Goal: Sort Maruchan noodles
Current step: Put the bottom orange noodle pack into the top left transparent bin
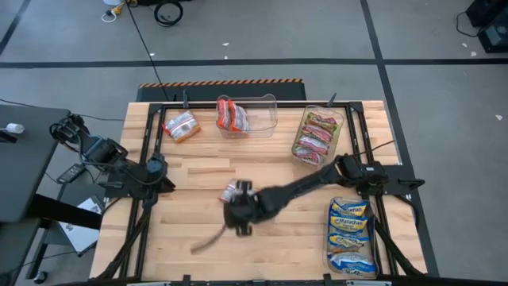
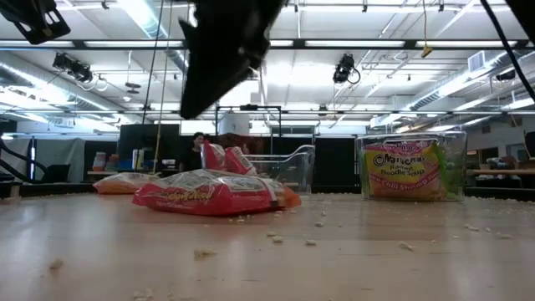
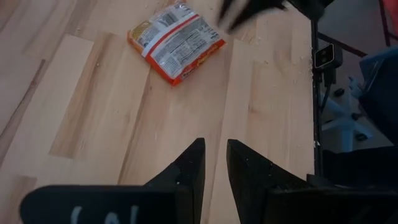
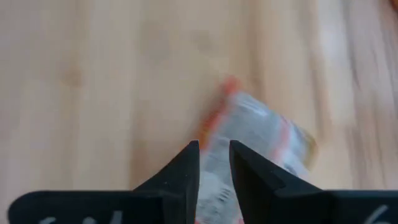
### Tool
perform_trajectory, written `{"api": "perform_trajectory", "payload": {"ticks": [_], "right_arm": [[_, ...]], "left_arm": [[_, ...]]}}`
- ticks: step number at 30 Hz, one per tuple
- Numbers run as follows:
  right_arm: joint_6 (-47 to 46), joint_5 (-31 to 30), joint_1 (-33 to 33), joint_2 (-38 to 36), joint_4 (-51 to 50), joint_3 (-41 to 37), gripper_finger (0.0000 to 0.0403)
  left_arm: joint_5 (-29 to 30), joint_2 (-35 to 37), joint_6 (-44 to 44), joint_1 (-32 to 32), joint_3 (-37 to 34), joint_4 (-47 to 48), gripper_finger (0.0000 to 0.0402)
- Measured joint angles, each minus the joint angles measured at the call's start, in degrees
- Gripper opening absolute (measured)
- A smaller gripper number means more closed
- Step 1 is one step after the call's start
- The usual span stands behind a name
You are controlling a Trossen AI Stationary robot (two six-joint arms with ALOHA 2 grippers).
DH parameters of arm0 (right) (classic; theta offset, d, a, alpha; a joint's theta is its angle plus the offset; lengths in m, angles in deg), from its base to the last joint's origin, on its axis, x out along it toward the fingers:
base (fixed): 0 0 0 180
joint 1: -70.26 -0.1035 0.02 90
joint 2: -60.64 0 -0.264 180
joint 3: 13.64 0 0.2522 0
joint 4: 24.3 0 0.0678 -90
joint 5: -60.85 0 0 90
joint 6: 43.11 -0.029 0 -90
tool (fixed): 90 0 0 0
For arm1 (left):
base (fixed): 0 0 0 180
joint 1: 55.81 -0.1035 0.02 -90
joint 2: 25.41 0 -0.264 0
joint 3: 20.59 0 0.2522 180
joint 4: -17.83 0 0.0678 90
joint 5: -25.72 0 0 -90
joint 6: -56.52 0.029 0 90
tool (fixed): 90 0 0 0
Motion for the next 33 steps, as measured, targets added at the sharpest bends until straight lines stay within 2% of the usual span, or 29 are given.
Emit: {"api": "perform_trajectory", "payload": {"ticks": [4,6,10,13,16,19,28,30,33], "right_arm": [[14.23,-0.19,-3.42,0.97,6.72,-1.15,0.0124],[15.13,-2.02,-4.17,2.02,8.70,-2.41,0.0146],[17.71,-11.89,-4.69,4.30,9.02,-3.93,0.0185],[19.44,-14.23,-4.70,4.83,9.44,-5.17,0.0200],[19.61,-13.93,-4.65,5.70,8.51,-5.90,0.0202],[19.63,-11.16,-4.31,6.29,8.83,-5.79,0.0199],[17.09,-11.67,-3.02,8.36,6.48,-5.64,0.0195],[15.96,-10.99,-2.77,8.79,6.44,-5.51,0.0187],[13.80,-10.62,-2.43,8.87,6.59,-5.53,0.0154]], "left_arm": [[0.96,0.24,1.10,0.00,0.00,-0.70,0.0073],[1.21,0.24,1.08,0.00,0.00,-0.61,0.0073],[1.86,0.24,1.01,0.00,0.00,-0.73,0.0073],[4.18,0.22,1.13,0.00,-0.01,-0.84,0.0073],[6.20,0.24,1.26,-0.01,0.00,-1.56,0.0073],[7.35,0.22,1.29,-0.02,0.00,-2.36,0.0073],[8.43,0.22,0.88,-0.02,0.01,-3.04,0.0073],[8.87,0.23,0.91,-0.01,0.00,-4.65,0.0073],[9.05,0.24,1.05,0.00,0.01,-6.52,0.0073]]}}
